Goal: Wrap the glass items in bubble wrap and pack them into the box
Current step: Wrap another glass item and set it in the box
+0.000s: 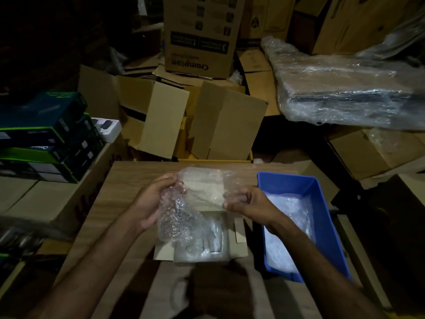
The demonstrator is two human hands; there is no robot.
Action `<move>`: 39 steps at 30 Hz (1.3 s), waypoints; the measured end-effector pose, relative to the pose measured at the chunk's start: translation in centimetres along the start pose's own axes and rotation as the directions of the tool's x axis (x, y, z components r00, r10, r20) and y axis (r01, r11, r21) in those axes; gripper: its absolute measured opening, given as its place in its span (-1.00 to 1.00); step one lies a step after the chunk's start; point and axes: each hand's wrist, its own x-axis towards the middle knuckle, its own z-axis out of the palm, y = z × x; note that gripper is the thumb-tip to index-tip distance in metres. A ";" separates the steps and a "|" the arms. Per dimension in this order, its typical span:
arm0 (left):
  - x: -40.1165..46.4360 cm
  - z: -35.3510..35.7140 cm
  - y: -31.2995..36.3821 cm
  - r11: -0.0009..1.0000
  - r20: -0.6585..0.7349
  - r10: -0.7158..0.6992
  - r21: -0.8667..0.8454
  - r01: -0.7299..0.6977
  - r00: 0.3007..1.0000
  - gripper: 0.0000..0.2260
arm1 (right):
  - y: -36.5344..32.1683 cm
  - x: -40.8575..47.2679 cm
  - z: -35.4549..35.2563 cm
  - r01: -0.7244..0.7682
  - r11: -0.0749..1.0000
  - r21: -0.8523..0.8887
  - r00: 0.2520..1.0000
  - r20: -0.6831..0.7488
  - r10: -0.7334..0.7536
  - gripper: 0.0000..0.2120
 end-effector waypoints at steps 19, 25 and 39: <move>-2.6 -4.2 -4.5 0.851 -0.148 -0.262 -0.502 0.156 0.954 -0.52 | 3.1 0.0 5.4 -0.232 0.663 0.712 0.970 0.223 0.100 -0.51; -3.4 -6.3 -8.1 0.972 -0.283 -0.199 -0.180 0.152 0.938 -0.62 | 4.7 0.7 6.8 -0.143 0.832 0.537 0.985 -0.001 0.170 -0.76; -2.0 -6.8 -7.9 0.989 -0.356 -0.054 0.108 0.099 0.933 -0.74 | 4.5 0.5 2.5 -0.071 0.932 0.356 0.980 -0.150 0.132 -0.64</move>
